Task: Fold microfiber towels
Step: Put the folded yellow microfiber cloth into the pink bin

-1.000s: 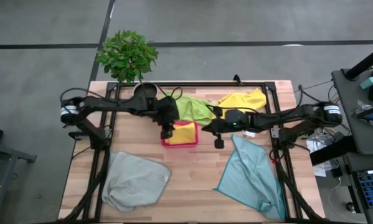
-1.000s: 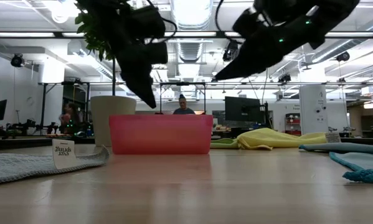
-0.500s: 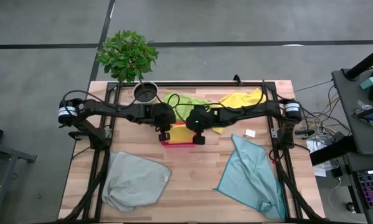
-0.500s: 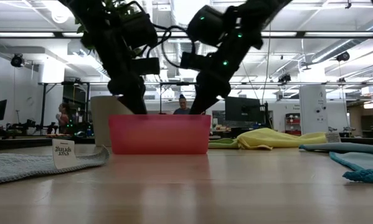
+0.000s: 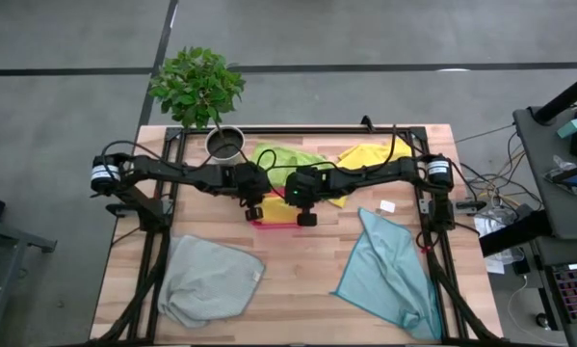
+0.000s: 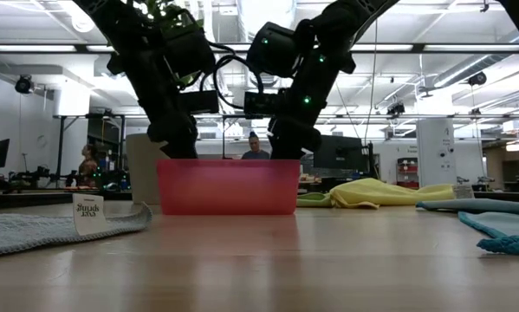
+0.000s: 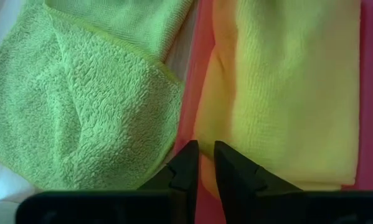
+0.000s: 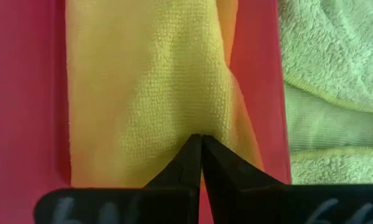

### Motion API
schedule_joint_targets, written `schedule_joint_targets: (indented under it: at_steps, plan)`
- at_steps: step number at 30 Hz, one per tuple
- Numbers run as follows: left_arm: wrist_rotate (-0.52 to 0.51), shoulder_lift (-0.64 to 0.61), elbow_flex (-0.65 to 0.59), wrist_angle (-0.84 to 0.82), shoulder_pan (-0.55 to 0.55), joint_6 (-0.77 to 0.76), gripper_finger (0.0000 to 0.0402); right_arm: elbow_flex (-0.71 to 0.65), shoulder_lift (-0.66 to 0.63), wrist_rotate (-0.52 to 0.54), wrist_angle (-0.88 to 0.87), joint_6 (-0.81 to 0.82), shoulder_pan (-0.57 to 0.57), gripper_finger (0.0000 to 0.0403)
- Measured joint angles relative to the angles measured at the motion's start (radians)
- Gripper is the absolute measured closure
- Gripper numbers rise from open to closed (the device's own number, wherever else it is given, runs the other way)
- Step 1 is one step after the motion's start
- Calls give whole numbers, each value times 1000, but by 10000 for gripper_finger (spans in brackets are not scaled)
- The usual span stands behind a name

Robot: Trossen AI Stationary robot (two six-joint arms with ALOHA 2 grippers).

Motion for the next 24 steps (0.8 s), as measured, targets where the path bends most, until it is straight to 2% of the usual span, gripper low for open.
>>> schedule_joint_targets:
  at_steps: [9,14,20,24]
  plan:
    - [4,-60,31,-12,-1,0,366,7,-55,1,-14,0,7,394]
    - [49,-89,17,30,-15,-2,366,7,-74,0,10,6,13,394]
    - [69,-24,-2,143,-50,-5,366,7,-45,-3,83,7,15,394]
    - [68,50,-2,144,-52,-40,366,6,-6,-5,87,11,15,394]
